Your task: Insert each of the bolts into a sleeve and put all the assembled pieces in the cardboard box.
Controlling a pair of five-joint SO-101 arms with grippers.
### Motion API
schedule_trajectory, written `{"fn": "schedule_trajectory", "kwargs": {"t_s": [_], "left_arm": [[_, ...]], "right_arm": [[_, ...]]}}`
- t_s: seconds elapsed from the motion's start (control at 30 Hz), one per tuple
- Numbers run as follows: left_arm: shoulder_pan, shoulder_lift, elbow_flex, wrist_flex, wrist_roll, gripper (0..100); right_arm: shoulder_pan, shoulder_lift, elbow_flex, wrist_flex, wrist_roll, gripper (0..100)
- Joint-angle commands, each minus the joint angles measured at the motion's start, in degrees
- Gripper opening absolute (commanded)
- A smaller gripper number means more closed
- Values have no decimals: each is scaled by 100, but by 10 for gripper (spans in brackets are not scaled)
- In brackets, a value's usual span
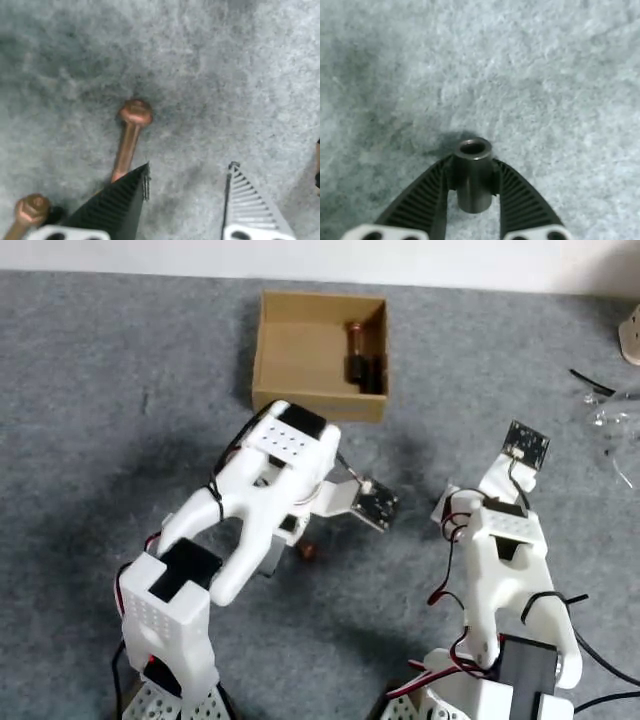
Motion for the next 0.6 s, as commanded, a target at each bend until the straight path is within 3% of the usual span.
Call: {"fn": "schedule_trajectory", "kwargs": {"t_s": [0.0,0.3,0.57], "left_arm": [[268,-48,92,-70,-1433,238],[374,-22,215,-800,-1415,238],[347,796,198,-1266,-1407,236]], "right_arm": [[101,-75,-295,-145,53,5],[145,-75,-295,-136,53,5],[145,-75,-303,-136,53,5]]}}
